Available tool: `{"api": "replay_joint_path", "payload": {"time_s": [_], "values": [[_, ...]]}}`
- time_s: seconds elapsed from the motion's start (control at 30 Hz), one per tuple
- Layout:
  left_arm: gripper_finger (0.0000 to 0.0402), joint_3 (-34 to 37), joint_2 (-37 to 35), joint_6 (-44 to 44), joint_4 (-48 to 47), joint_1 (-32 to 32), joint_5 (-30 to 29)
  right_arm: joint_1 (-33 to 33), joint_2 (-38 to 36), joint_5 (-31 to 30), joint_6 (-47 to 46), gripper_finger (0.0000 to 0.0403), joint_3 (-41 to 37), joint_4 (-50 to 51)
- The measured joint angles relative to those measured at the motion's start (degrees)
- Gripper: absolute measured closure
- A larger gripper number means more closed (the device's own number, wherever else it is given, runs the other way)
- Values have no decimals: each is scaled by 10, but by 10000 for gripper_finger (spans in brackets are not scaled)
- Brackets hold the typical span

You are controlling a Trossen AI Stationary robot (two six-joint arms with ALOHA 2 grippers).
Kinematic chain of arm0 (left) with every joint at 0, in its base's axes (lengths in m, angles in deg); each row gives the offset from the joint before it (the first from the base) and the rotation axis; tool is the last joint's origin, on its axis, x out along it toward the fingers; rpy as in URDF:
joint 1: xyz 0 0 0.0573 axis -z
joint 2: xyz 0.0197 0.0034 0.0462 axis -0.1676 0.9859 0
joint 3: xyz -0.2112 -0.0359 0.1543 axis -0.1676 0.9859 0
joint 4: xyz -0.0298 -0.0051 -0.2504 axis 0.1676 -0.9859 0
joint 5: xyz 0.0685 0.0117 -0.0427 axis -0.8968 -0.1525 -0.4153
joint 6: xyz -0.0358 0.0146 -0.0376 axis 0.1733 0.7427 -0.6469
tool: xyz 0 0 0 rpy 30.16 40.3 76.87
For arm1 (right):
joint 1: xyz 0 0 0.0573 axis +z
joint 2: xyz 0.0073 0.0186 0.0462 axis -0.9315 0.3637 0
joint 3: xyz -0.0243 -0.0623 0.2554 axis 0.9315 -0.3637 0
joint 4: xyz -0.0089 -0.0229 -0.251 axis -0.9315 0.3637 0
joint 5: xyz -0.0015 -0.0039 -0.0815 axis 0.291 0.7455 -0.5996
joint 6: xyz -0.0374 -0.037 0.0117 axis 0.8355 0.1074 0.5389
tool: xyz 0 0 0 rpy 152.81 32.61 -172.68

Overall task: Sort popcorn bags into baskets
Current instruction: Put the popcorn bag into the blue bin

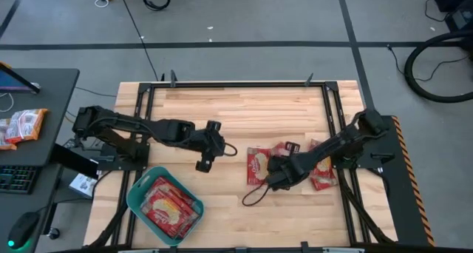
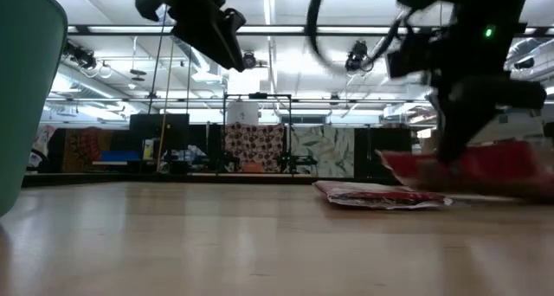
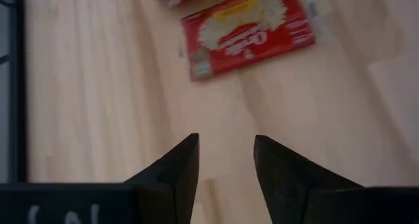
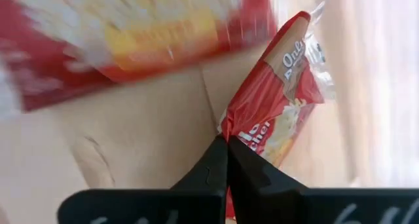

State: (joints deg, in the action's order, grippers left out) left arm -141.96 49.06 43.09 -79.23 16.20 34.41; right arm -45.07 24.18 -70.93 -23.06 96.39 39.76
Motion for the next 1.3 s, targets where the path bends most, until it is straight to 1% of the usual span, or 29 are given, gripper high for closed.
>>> {"api": "replay_joint_path", "payload": {"time_s": [0.23,0.33,0.47,0.57,0.63,0.77,0.87,0.97,1.03,1.1,1.2,1.3], "values": [[237,0,-2,-67,10,42,1,26,-48,-107,222,398,0,-101],[237,0,6,-71,32,57,0,28,-60,-131,318,398,0,-156],[237,0,20,-60,69,73,-6,29,-69,-122,440,398,1,-248],[236,-1,28,-42,101,82,-18,28,-75,-88,513,398,1,-308],[236,0,32,-34,107,86,-22,25,-78,-69,547,398,1,-336],[236,0,36,-32,126,89,-25,16,-93,-49,580,398,1,-369],[230,0,38,-34,126,88,-26,5,-103,-11,592,398,1,-393],[208,0,38,-36,133,88,-26,-4,-111,19,601,398,2,-423],[190,0,38,-36,134,88,-26,-8,-114,25,604,398,2,-432],[181,0,38,-33,138,88,-27,-12,-118,32,604,398,2,-436],[188,0,38,-31,136,88,-28,-18,-122,38,602,395,2,-449],[216,0,38,-31,136,88,-28,-19,-122,45,602,394,2,-461]]}}
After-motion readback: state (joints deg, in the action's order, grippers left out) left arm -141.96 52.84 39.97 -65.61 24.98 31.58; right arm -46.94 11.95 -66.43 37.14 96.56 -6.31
